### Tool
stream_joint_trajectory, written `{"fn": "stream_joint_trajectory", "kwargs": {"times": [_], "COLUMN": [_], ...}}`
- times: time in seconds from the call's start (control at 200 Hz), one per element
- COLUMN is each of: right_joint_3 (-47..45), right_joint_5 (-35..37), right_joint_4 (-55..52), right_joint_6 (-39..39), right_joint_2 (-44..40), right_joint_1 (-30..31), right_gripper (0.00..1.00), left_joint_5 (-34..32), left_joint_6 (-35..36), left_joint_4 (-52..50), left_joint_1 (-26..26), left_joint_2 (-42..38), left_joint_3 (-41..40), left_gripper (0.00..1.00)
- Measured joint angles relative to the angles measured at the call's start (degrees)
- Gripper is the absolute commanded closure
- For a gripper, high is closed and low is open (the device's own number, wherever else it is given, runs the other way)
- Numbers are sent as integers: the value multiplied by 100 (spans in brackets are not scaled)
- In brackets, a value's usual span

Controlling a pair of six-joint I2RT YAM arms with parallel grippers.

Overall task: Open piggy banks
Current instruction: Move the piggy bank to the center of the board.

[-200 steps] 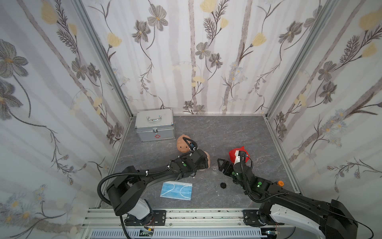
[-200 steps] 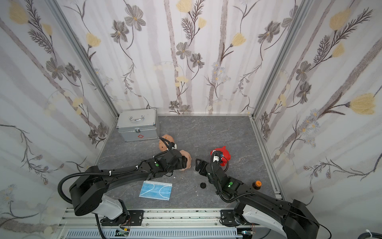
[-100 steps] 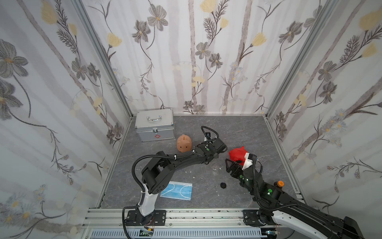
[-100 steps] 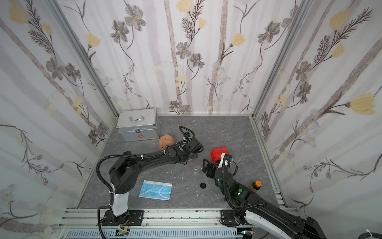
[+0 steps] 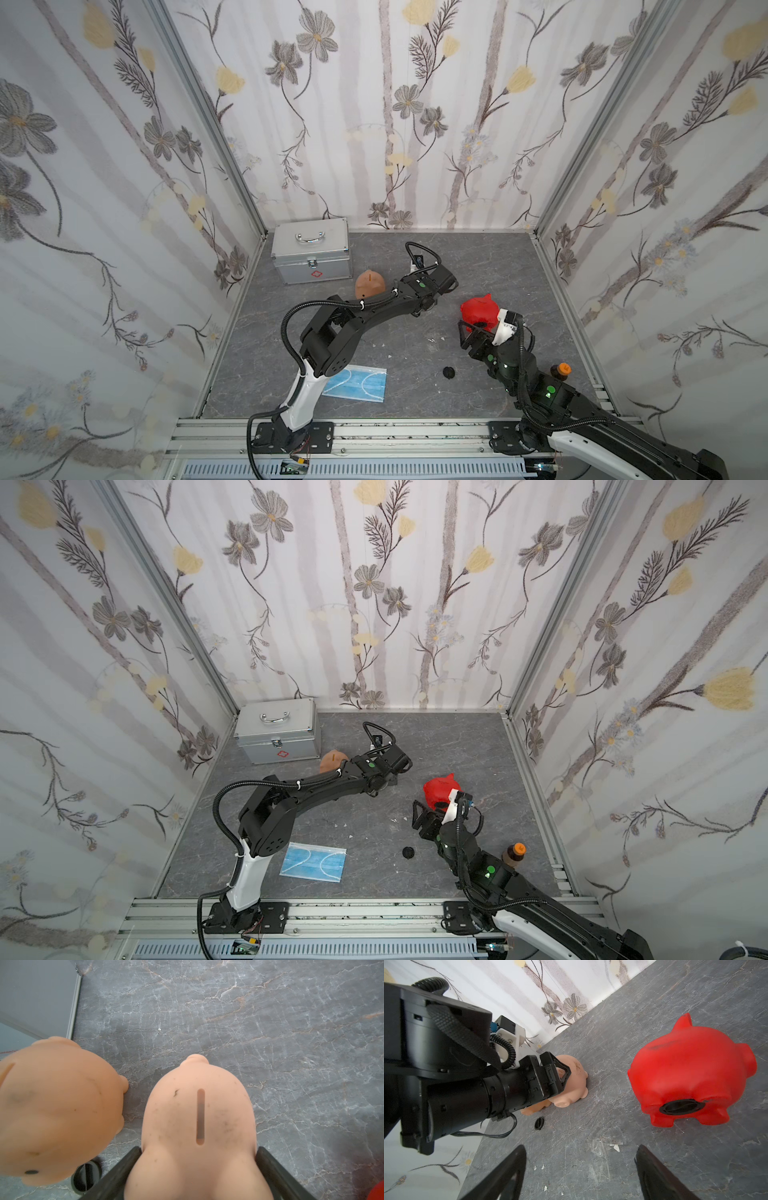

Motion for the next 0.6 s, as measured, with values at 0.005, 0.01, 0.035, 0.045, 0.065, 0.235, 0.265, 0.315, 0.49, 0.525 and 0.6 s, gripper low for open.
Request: {"fn": "stream_joint_trajectory", "kwargs": {"times": [0.005,0.01,0.035,0.045,0.065,0.235,0.265,0.315,0.49,0.525,0.6], "right_joint_3": [0,-2,-4,-4,-4,-7,-7,-7,7,17,52], "right_joint_5": [0,0,0,0,0,-7,-7,-9,-28,-28,-28], "right_joint_4": [0,-2,-9,-13,-15,-13,-13,-11,-20,-20,-26], "right_joint_6": [0,0,0,-4,-17,-66,-87,-107,-111,-129,-157], "right_joint_2": [0,-2,-4,-7,-7,0,11,35,85,98,127], "right_joint_1": [0,-2,-2,-2,-2,-13,-17,-20,-39,-44,-55], "right_gripper": [17,17,17,17,17,17,17,17,9,2,0], "left_joint_5": [0,2,4,4,4,76,90,111,157,164,177], "left_joint_6": [0,2,20,26,44,149,149,151,203,232,258], "left_joint_4": [0,0,2,4,11,11,13,15,11,11,13], "left_joint_1": [2,7,17,22,31,83,83,85,90,90,90], "left_joint_2": [0,4,15,22,28,57,57,57,-74,-144,-326], "left_joint_3": [2,9,20,26,31,42,42,42,22,15,7], "left_gripper": [15,15,14,14,14,2,0,0,0,0,0]}}
